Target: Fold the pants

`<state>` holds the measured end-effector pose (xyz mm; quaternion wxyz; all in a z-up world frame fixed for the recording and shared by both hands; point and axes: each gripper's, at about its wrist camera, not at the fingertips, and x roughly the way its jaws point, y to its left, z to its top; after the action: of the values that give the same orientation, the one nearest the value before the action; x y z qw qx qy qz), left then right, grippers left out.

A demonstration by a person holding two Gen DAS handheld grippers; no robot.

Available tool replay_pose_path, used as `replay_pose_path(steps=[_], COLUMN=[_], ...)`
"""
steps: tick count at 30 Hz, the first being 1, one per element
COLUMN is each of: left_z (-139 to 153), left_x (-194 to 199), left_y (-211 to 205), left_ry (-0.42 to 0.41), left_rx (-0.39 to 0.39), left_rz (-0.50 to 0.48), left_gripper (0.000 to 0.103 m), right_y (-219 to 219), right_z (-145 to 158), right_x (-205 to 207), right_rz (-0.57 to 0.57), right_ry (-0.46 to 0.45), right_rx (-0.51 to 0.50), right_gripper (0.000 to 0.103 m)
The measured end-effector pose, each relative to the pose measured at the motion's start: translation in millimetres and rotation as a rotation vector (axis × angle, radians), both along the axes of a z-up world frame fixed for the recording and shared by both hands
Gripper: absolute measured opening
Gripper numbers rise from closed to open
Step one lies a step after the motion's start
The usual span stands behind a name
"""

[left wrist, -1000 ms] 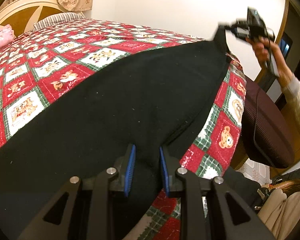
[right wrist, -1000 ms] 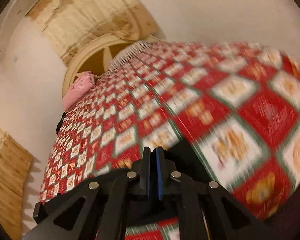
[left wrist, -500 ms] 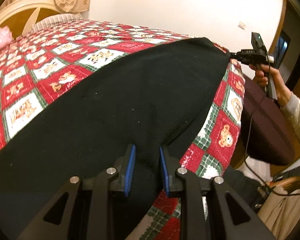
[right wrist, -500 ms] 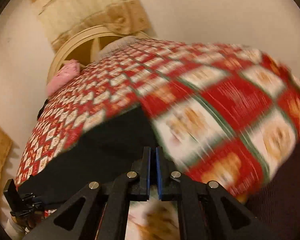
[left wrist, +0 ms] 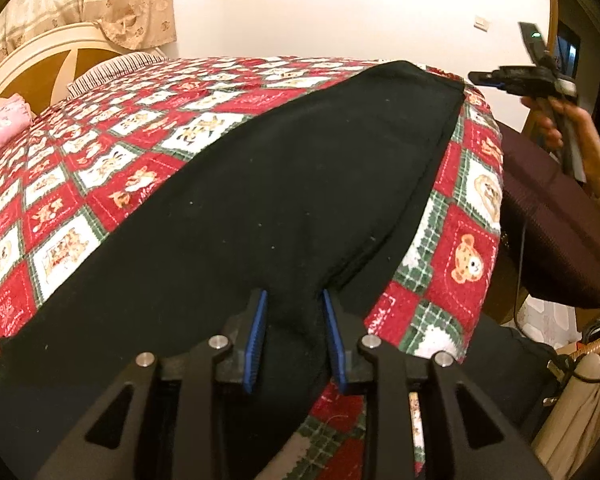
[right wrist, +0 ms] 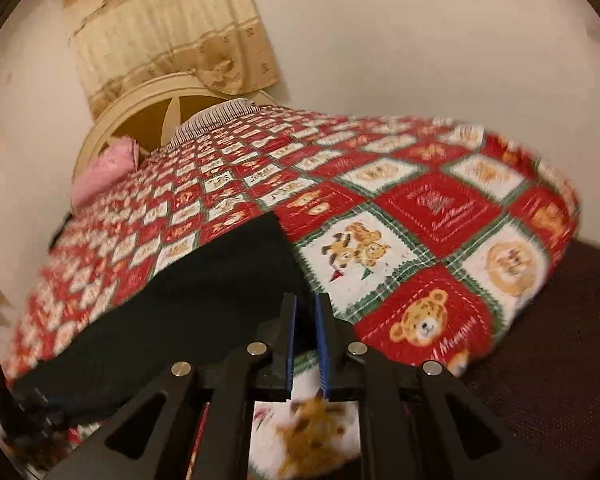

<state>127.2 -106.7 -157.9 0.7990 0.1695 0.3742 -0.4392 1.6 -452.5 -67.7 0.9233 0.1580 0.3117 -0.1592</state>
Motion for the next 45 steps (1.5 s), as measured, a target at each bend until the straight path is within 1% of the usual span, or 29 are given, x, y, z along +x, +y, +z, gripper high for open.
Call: replay_pose_path(steps=[2, 3, 4, 5, 6, 7, 9, 11, 13, 14, 15, 17, 19, 20, 21, 22, 23, 24, 28, 31, 34, 36, 37, 38, 39, 40, 41, 42, 45], left_z=[0.0, 0.3, 0.7, 1.2, 2.0, 3.0, 4.5, 4.1, 4.0, 4.1, 4.3, 5.3, 6.1, 6.3, 7.0, 7.6, 8.5, 10.5, 29.2, 30.1, 11.4, 2.3, 4.0, 7.0, 10.3, 13.0, 17.1, 19.6, 23.8], left_x=[0.8, 0.7, 0.6, 0.8, 1.7, 3.2, 7.6, 8.8, 8.9, 9.2, 9.7, 10.6, 12.3, 12.4, 12.3, 12.8, 13.4, 14.1, 8.2, -1.5, -6.0, -8.6, -8.8, -9.0, -9.3, -10.2, -11.6, -12.3, -7.5], left_y=[-0.4, -0.5, -0.5, 0.2, 1.5, 3.0, 6.9, 7.2, 6.8, 6.7, 6.5, 6.5, 5.6, 5.5, 5.2, 5.9, 7.5, 9.3, 20.3, 19.7, 11.3, 9.4, 11.1, 14.4, 18.5, 22.4, 28.6, 33.1, 50.4], left_ry=[0.007, 0.009, 0.012, 0.016, 0.026, 0.04, 0.075, 0.085, 0.089, 0.093, 0.095, 0.095, 0.102, 0.106, 0.11, 0.116, 0.124, 0.131, 0.144, 0.142, 0.124, 0.145, 0.144, 0.142, 0.133, 0.117, 0.09, 0.073, 0.054], left_rx=[-0.003, -0.004, -0.007, -0.011, -0.022, -0.036, -0.068, -0.077, -0.082, -0.085, -0.086, -0.086, -0.087, -0.085, -0.086, -0.089, -0.095, -0.1, -0.153, -0.14, -0.07, -0.061, -0.067, -0.075, -0.08, -0.084, -0.091, -0.097, -0.115], left_rz=[0.002, 0.002, 0.002, 0.004, 0.004, 0.007, 0.012, 0.008, 0.004, 0.003, 0.001, -0.001, -0.001, -0.002, -0.008, -0.011, -0.015, -0.014, -0.032, -0.059, -0.062, -0.064, -0.054, -0.043, -0.028, -0.014, 0.004, 0.016, 0.057], left_gripper=[0.032, 0.032, 0.029, 0.024, 0.022, 0.017, 0.015, 0.015, 0.015, 0.015, 0.014, 0.013, 0.012, 0.011, 0.01, 0.008, 0.007, 0.007, 0.006, 0.006, 0.007, 0.008, 0.013, 0.021, 0.028, 0.043, 0.055, 0.058, 0.06], right_y=[36.0, 52.0, 77.8, 94.2, 116.7, 137.4, 172.8, 203.7, 224.3, 235.1, 243.1, 256.2, 263.3, 265.2, 266.5, 266.8, 266.5, 266.4, 265.9, 266.2, 267.5, 266.9, 266.1, 263.2, 260.2, 256.0, 251.7, 246.0, 224.7], right_z=[6.4, 6.2, 4.8, 3.2, 1.2, -1.2, -5.0, -12.4, -22.8, -31.1, -39.1, -52.1, -59.1, -63.2, -66.1, -67.1, -65.9, -63.3, -39.3, -28.6, -45.4, -65.4, -72.5, -72.5, -68.7, -63.1, -56.8, -49.3, -34.6], right_x=[1.5, 4.6, 10.0, 12.7, 15.3, 16.5, 18.0, 22.5, 26.9, 29.7, 32.6, 34.3, 36.4, 38.1, 39.6, 41.9, 43.9, 44.8, 36.2, 25.2, 21.3, 25.4, 26.8, 24.8, 24.1, 24.5, 23.5, 21.7, 24.4], right_rz=[0.097, 0.157, 0.251, 0.309, 0.39, 0.458, 0.56, 0.653, 0.724, 0.755, 0.779, 0.815, 0.838, 0.845, 0.848, 0.853, 0.858, 0.858, 0.856, 0.86, 0.877, 0.895, 0.897, 0.898, 0.896, 0.885, 0.872, 0.855, 0.793], right_ry=[0.042, 0.069, 0.105, 0.121, 0.137, 0.142, 0.143, 0.164, 0.18, 0.195, 0.213, 0.225, 0.237, 0.244, 0.243, 0.249, 0.252, 0.245, 0.192, 0.182, 0.22, 0.277, 0.296, 0.283, 0.282, 0.286, 0.275, 0.252, 0.221], right_rx=[-0.081, -0.111, -0.156, -0.184, -0.223, -0.263, -0.337, -0.396, -0.469, -0.527, -0.576, -0.65, -0.675, -0.687, -0.703, -0.696, -0.677, -0.671, -0.66, -0.661, -0.669, -0.665, -0.668, -0.659, -0.625, -0.585, -0.56, -0.542, -0.468], right_gripper=[0.012, 0.025, 0.037, 0.062, 0.067, 0.067, 0.067, 0.067, 0.063, 0.055, 0.052, 0.05, 0.048, 0.039, 0.019, 0.012, 0.009, 0.003, 0.003, 0.003, 0.003, 0.003, 0.003, 0.005, 0.005, 0.005, 0.006, 0.006, 0.006])
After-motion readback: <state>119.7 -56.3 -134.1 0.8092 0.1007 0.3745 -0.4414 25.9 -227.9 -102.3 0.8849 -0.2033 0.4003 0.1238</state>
